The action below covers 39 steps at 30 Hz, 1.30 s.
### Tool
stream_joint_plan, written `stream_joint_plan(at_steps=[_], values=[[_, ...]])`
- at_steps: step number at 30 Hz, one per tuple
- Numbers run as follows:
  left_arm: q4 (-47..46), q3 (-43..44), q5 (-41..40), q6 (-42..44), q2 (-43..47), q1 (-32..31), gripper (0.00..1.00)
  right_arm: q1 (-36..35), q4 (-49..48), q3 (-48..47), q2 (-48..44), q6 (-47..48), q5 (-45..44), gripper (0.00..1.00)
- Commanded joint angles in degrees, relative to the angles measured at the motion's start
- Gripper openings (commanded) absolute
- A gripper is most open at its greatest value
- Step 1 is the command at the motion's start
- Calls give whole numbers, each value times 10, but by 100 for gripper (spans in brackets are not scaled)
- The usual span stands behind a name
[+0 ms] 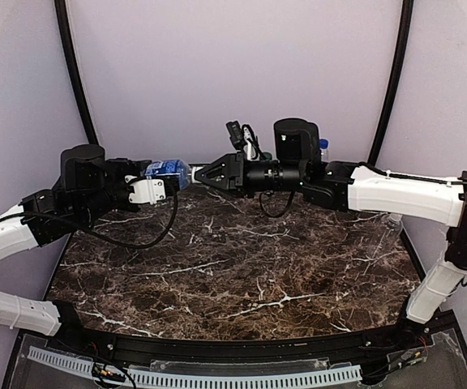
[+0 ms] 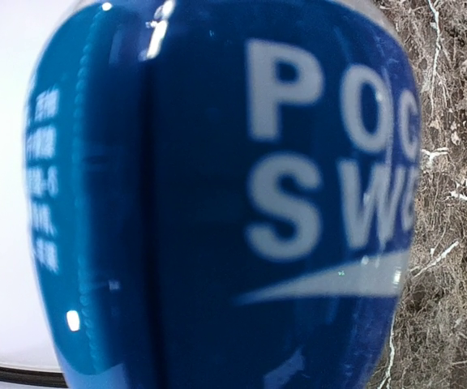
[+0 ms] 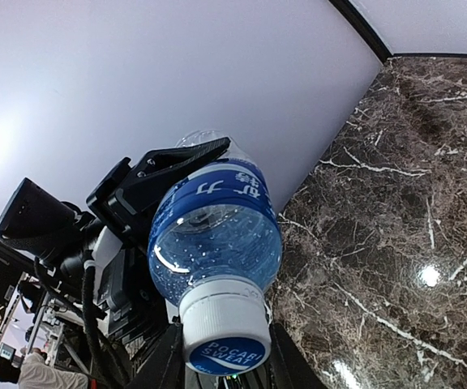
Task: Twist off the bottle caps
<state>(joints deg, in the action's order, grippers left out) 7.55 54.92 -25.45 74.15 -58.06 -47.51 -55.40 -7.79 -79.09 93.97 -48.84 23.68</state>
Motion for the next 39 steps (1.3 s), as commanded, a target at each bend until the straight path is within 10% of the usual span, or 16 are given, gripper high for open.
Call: stream_joint_plan(at_steps=[1, 28, 39], values=[[24, 0, 26, -11, 19, -7, 36, 4, -32, -8, 13, -4, 13, 32], [43, 17, 22, -26, 16, -9, 36, 3, -51, 46, -30, -8, 17, 51], [44, 18, 22, -26, 15, -9, 36, 2, -53, 32, -20, -4, 36, 11]])
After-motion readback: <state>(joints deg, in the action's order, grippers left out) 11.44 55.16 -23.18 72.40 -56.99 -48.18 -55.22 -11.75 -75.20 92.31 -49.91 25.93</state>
